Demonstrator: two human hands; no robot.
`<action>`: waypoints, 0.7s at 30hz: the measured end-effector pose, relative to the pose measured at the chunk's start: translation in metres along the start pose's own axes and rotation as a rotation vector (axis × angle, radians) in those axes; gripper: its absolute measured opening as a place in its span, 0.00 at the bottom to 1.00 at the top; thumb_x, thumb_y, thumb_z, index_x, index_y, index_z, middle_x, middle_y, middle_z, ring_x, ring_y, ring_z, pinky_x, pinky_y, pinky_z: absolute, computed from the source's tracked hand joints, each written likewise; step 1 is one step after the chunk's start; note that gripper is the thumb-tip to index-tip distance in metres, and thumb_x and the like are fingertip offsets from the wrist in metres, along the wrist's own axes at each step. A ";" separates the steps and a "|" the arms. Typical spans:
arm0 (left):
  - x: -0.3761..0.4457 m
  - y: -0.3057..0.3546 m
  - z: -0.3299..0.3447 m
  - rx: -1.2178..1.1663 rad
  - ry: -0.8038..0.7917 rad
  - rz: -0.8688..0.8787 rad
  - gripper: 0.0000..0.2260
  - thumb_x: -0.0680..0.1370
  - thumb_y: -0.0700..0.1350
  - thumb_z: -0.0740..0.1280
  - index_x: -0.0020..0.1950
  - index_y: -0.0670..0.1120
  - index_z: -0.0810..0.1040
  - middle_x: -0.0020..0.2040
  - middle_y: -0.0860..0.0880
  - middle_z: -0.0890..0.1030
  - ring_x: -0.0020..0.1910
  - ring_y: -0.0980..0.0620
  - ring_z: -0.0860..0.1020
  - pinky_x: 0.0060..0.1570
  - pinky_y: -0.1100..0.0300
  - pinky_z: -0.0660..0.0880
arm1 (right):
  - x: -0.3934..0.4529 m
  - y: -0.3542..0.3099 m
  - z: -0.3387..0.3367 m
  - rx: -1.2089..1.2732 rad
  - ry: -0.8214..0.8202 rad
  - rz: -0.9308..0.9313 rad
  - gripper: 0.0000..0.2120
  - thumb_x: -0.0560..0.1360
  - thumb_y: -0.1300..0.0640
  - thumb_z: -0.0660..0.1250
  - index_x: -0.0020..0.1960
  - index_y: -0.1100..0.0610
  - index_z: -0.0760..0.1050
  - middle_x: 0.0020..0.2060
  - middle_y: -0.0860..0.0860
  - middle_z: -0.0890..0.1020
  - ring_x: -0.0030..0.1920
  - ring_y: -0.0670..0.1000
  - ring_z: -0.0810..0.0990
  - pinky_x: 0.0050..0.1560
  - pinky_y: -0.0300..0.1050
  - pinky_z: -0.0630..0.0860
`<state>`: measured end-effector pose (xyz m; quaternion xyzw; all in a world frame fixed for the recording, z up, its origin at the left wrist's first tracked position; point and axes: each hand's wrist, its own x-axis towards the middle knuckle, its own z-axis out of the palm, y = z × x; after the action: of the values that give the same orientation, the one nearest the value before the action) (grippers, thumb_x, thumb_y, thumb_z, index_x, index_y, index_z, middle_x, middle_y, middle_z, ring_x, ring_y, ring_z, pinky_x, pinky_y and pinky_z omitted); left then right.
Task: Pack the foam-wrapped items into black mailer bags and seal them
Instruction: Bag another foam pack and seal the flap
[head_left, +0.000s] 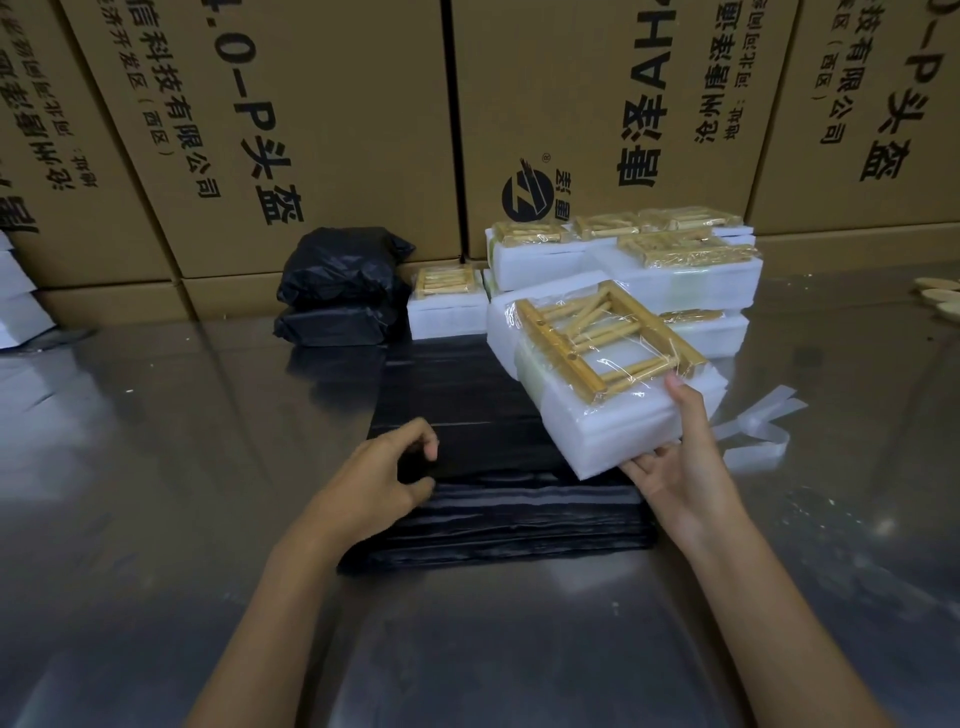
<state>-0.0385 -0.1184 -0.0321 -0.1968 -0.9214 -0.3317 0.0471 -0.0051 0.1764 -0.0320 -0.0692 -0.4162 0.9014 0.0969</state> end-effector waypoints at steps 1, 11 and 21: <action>-0.001 0.001 -0.001 -0.012 0.035 0.024 0.15 0.74 0.35 0.69 0.43 0.55 0.69 0.54 0.54 0.81 0.53 0.55 0.79 0.55 0.50 0.77 | 0.000 0.000 0.000 -0.008 0.000 0.003 0.29 0.72 0.41 0.72 0.70 0.48 0.71 0.57 0.49 0.85 0.57 0.51 0.85 0.54 0.49 0.81; -0.004 -0.005 -0.002 0.040 0.144 -0.039 0.21 0.75 0.27 0.62 0.37 0.50 0.85 0.53 0.56 0.81 0.50 0.60 0.78 0.44 0.79 0.68 | 0.001 0.002 -0.003 -0.017 0.019 0.016 0.28 0.72 0.41 0.72 0.70 0.48 0.72 0.57 0.50 0.85 0.56 0.51 0.85 0.45 0.44 0.84; -0.002 0.005 0.009 0.087 0.148 0.021 0.33 0.73 0.36 0.70 0.76 0.56 0.66 0.68 0.64 0.63 0.71 0.60 0.59 0.66 0.65 0.51 | -0.005 -0.010 0.005 -0.079 0.022 -0.041 0.32 0.67 0.38 0.73 0.68 0.49 0.74 0.57 0.49 0.85 0.57 0.51 0.85 0.53 0.48 0.79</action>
<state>-0.0348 -0.1099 -0.0371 -0.1791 -0.9269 -0.3044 0.1272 -0.0001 0.1778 -0.0214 -0.0742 -0.4518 0.8813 0.1170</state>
